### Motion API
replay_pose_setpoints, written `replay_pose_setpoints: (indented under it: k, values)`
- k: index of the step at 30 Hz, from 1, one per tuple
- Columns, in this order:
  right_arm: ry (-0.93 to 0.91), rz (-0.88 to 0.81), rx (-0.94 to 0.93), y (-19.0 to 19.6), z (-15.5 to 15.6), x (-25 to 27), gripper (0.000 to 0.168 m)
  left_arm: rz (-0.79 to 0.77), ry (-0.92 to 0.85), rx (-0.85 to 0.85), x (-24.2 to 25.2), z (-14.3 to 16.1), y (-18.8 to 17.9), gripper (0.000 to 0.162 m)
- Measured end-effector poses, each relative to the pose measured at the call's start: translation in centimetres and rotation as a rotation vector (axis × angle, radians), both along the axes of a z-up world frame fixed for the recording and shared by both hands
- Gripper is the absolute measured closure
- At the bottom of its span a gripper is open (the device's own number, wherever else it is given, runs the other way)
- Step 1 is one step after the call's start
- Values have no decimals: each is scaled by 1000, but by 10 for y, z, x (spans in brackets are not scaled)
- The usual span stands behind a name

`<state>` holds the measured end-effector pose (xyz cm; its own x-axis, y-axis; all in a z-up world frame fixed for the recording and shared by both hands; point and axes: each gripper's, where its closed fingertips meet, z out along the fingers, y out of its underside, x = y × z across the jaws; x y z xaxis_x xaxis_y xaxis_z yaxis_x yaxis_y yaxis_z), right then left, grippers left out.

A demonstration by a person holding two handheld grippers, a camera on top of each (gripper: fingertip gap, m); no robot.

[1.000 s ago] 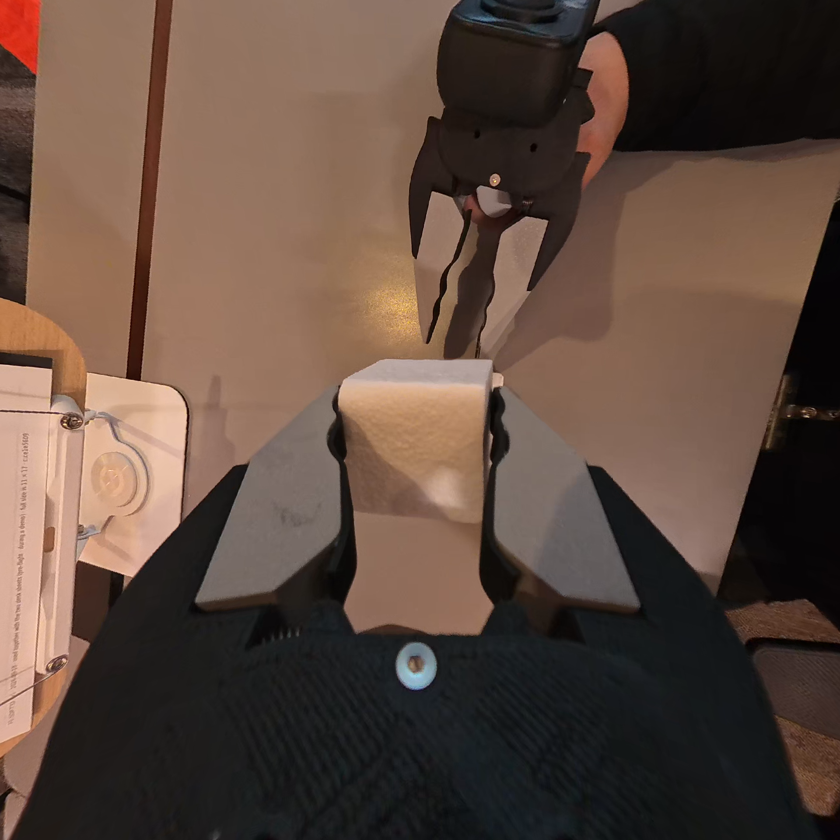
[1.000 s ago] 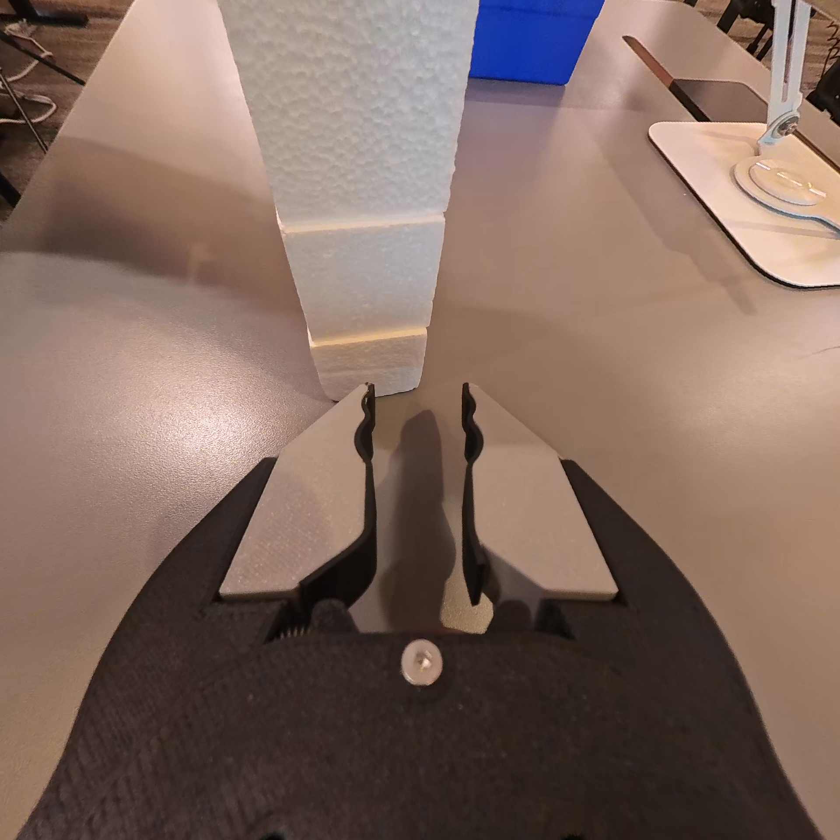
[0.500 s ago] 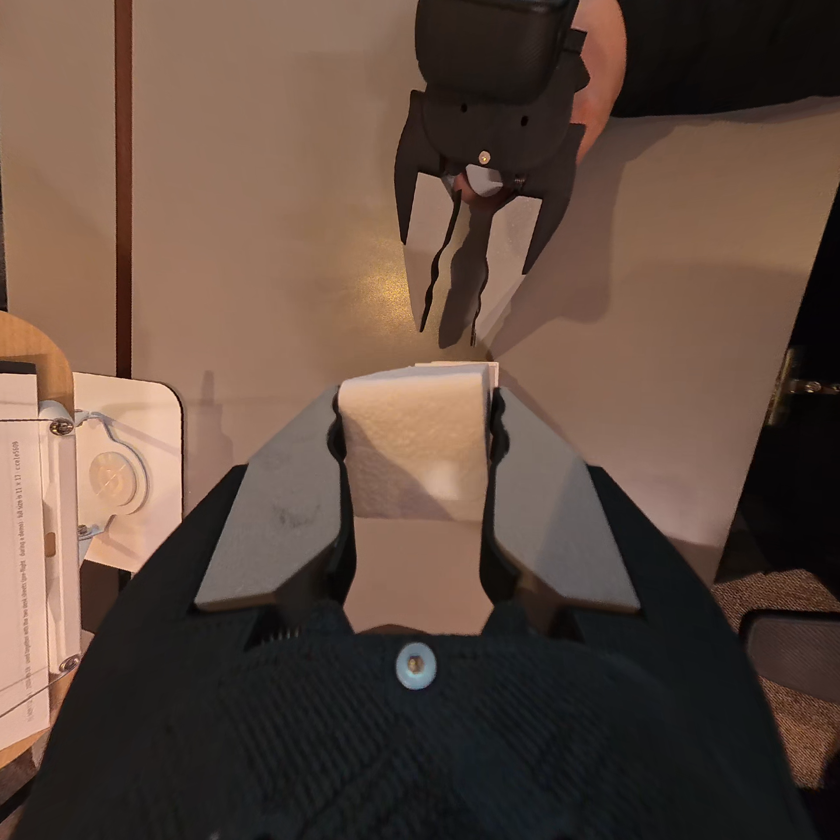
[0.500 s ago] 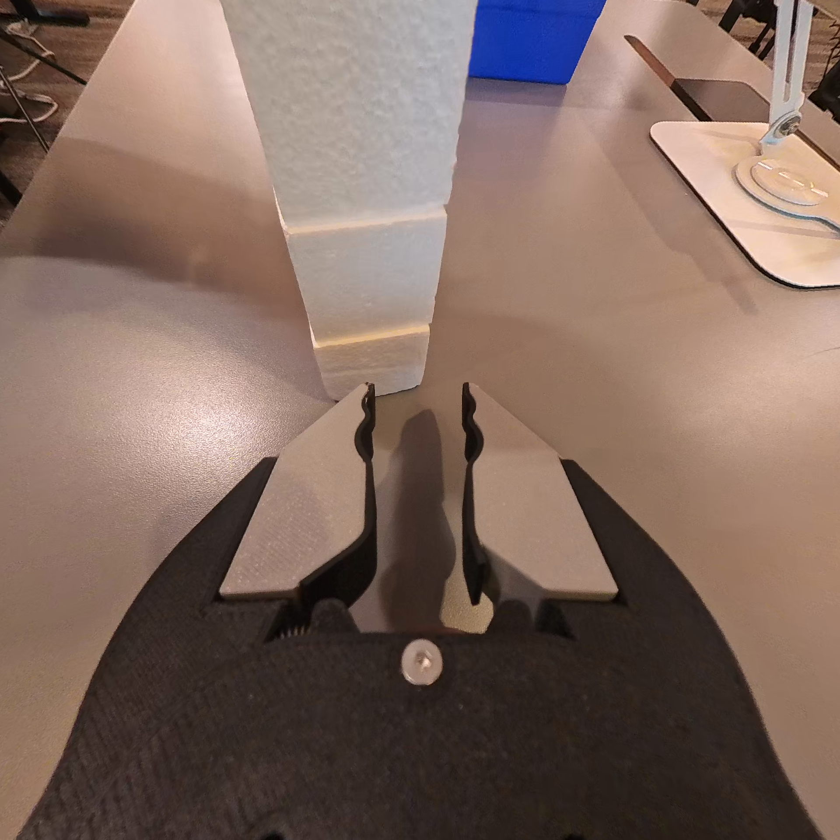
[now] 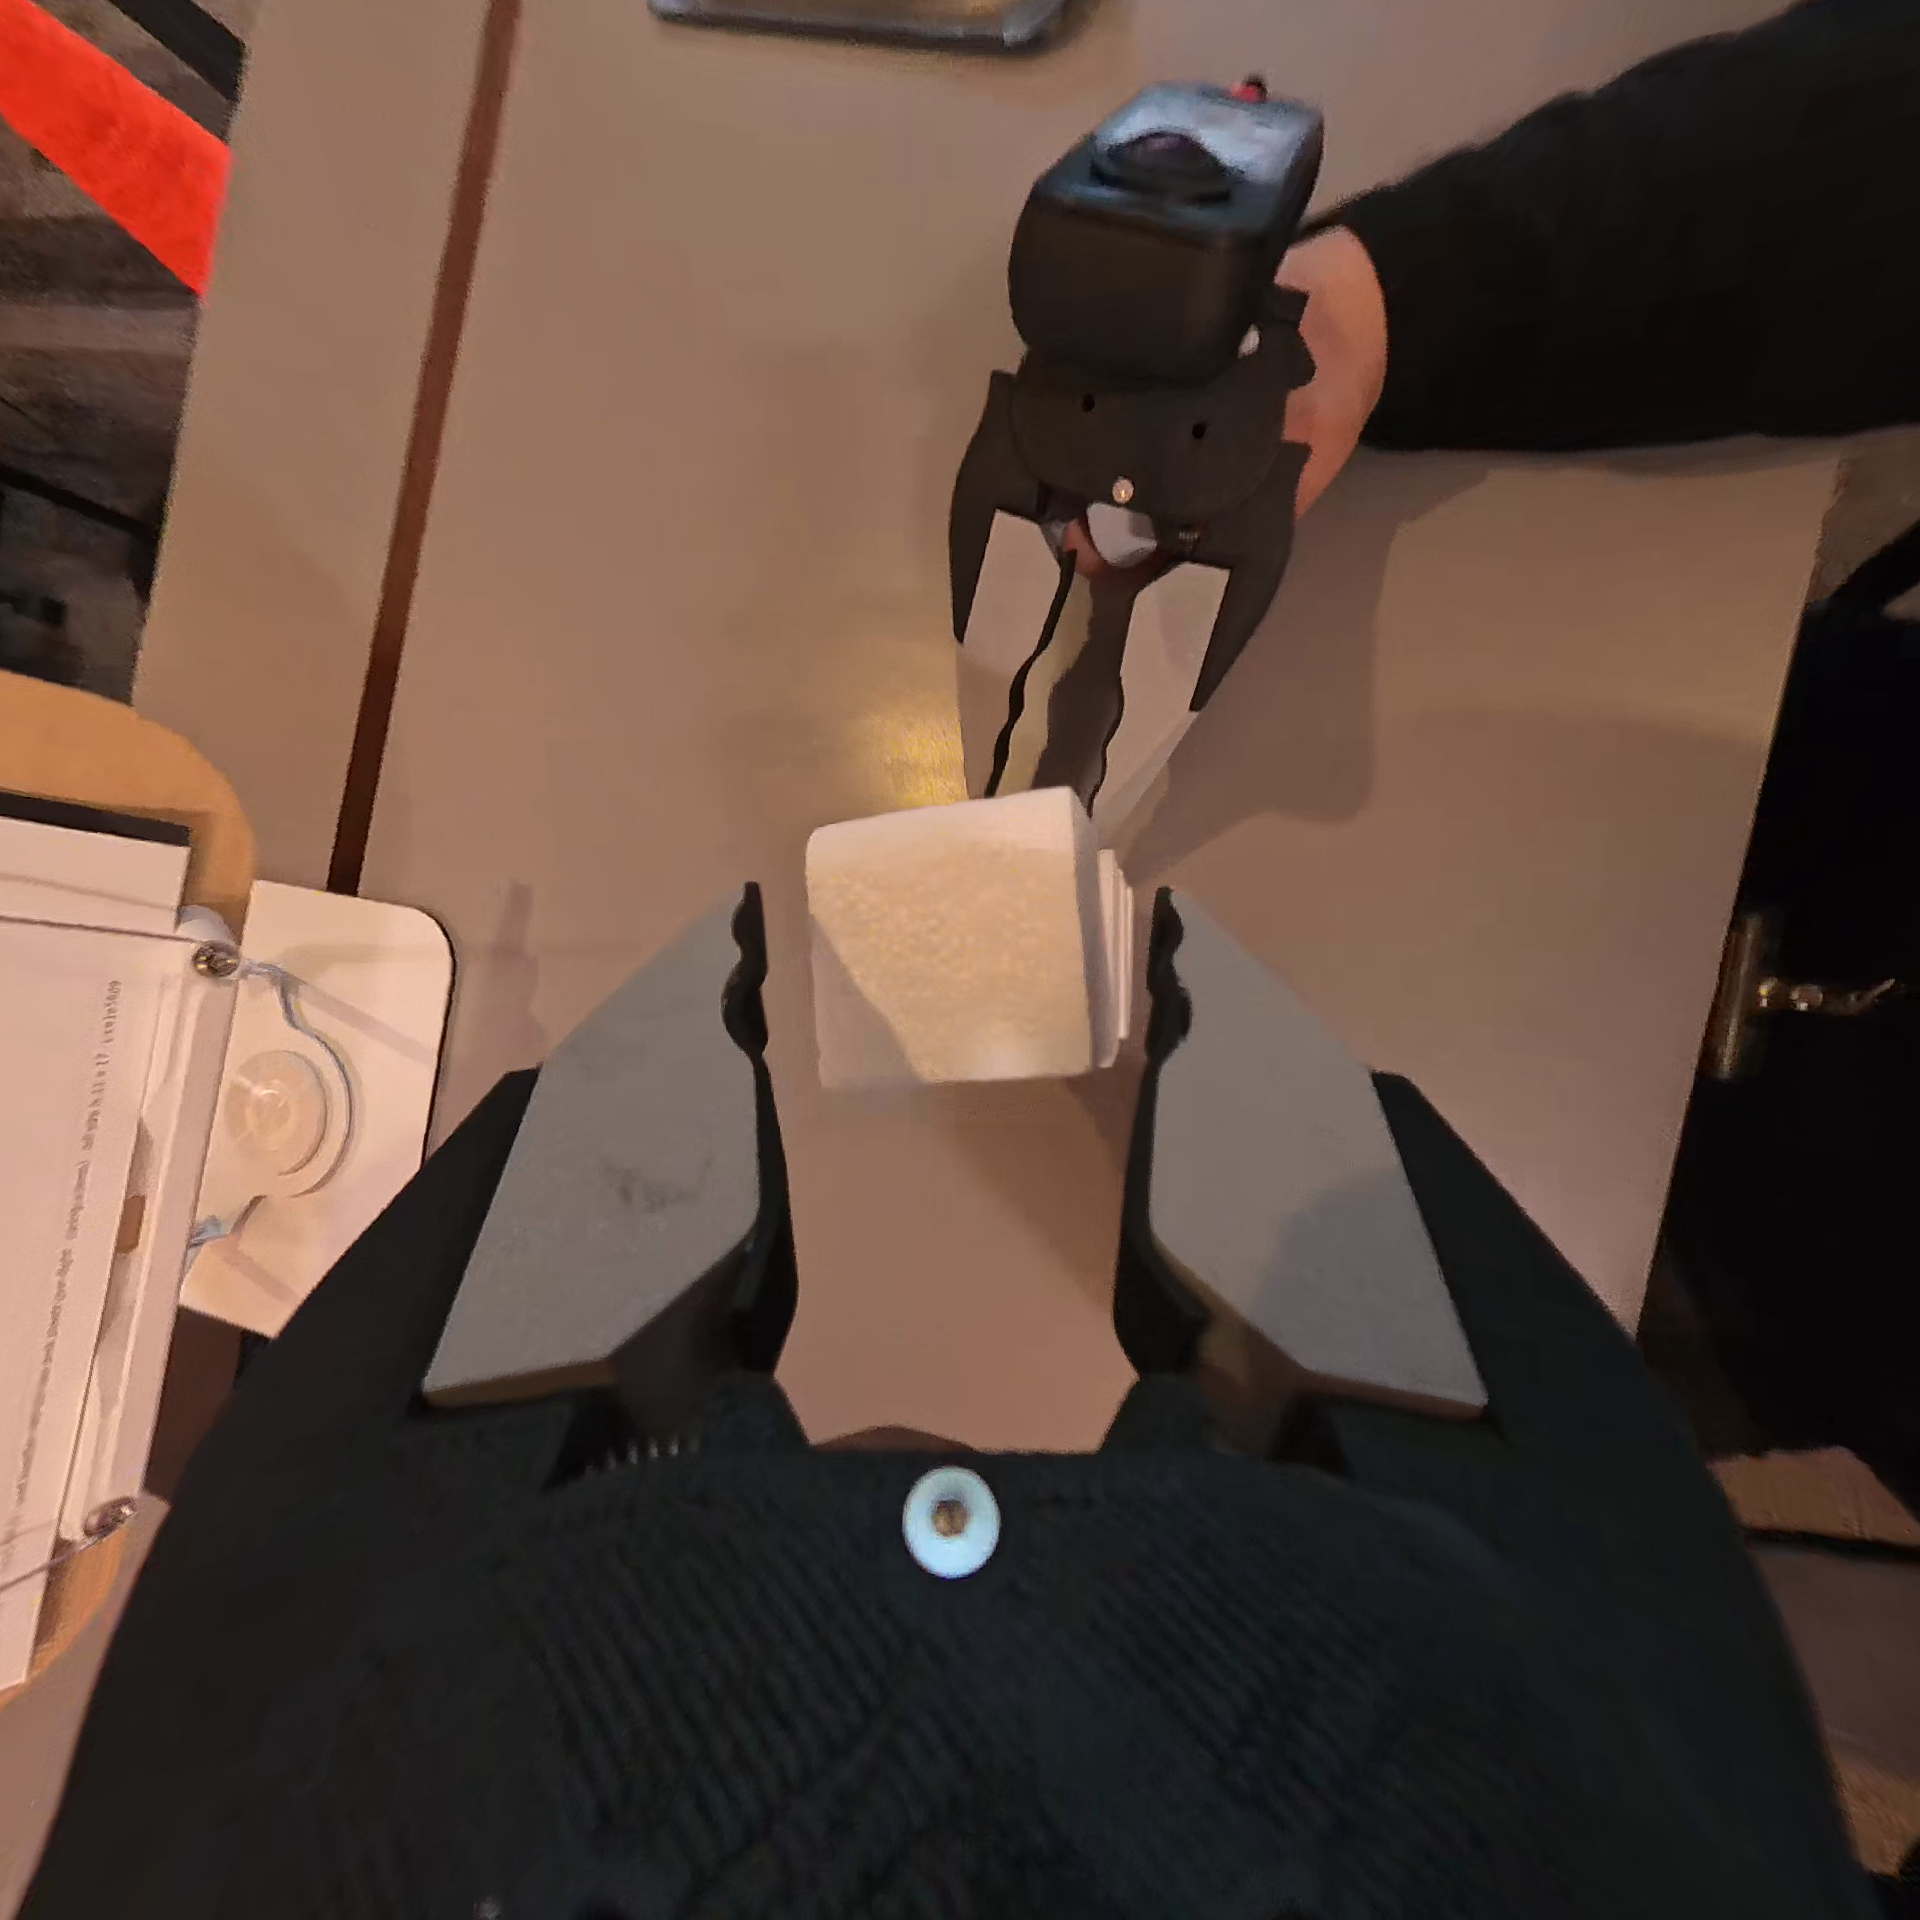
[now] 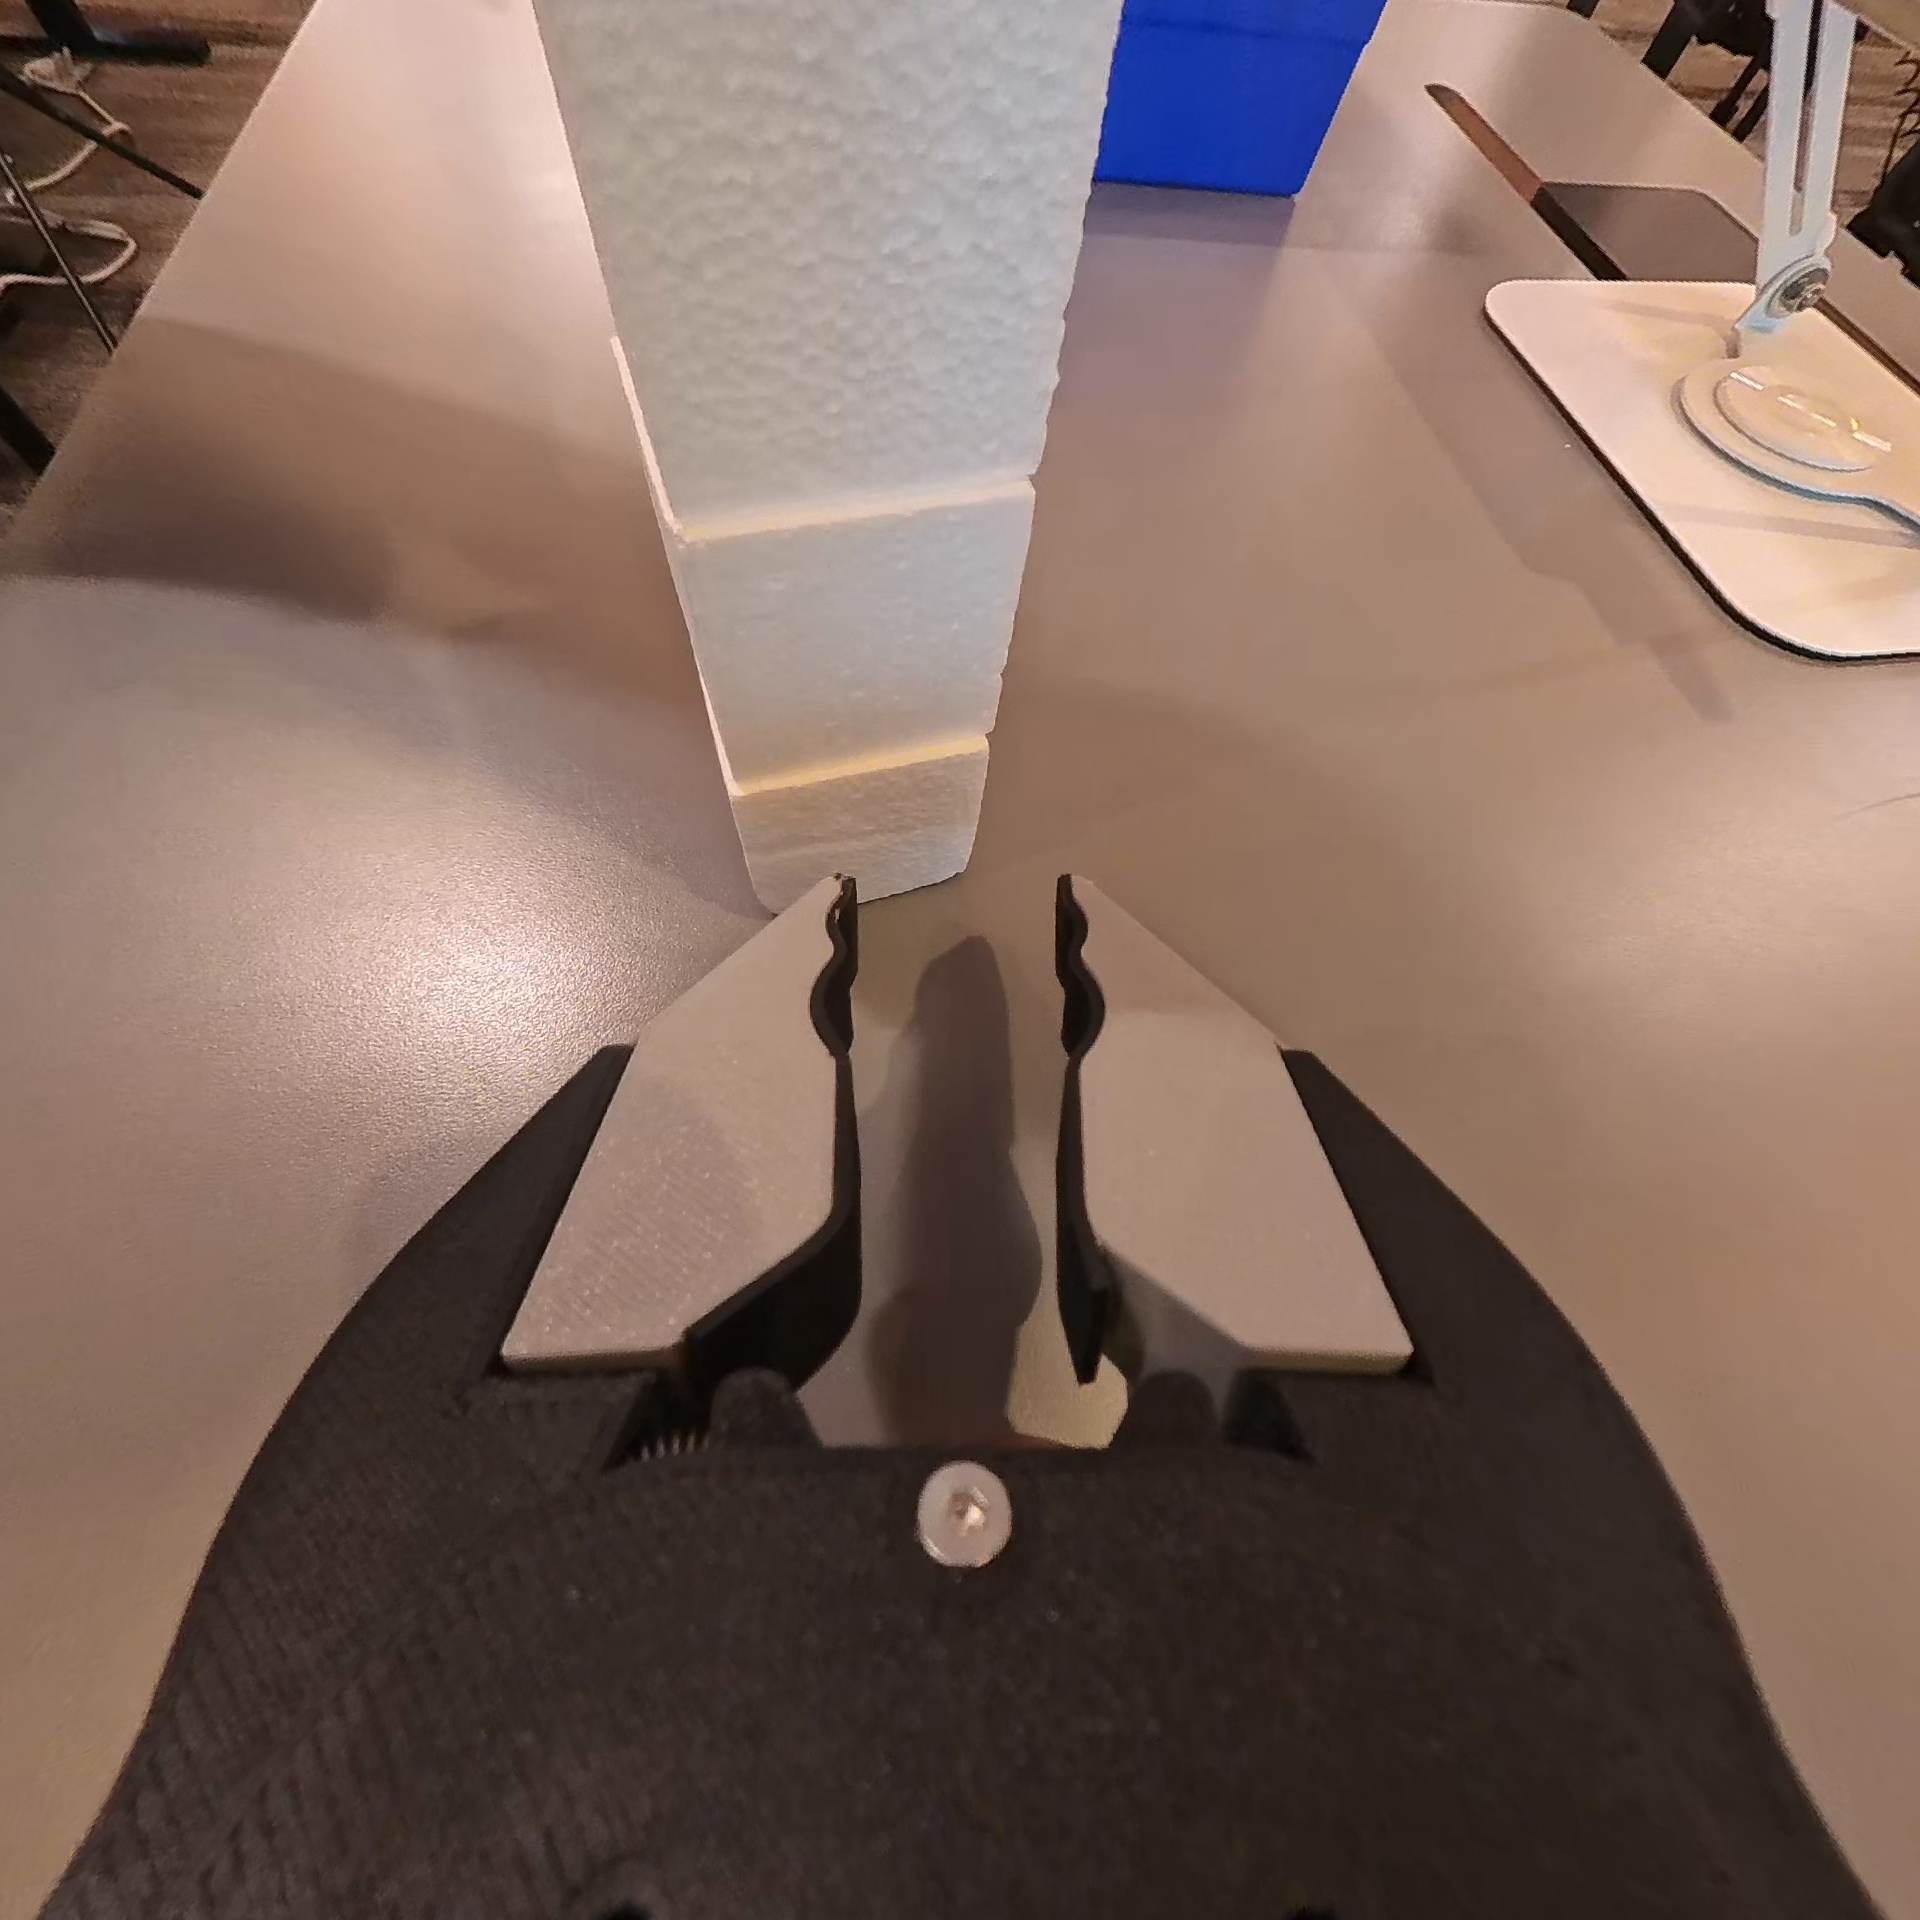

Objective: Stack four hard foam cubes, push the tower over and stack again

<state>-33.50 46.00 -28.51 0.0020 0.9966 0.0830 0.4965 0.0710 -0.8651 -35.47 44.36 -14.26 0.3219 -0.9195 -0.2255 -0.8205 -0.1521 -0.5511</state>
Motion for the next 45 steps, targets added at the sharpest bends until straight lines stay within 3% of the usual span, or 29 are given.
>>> replay_pose_setpoints:
  k: [4,7,14,18,23,25,30,36,45]
  values:
    - [7,-5,4,2,1,2,133,73,-157,54,-16,17,-1,89]
    - [26,-7,1,4,6,5,138,166,-263,50,-43,13,-1,89]
    - [89,2,17,0,25,7,144,314,-370,-8,-97,-38,-20,92]
    - [94,28,52,-9,33,6,147,340,-412,-52,-106,-63,-35,91]
    - [113,55,100,-18,44,7,163,387,-382,-122,-110,-115,-49,92]
    - [122,60,113,-20,47,6,167,416,-371,-137,-113,-131,-53,102]
    - [130,40,142,-18,51,5,168,486,-394,-89,-121,-145,-48,162]
    - [128,32,146,-16,49,5,168,653,-439,141,-147,-142,-16,162]
    - [105,108,158,-34,49,2,168,728,-511,209,-166,-132,-13,161]
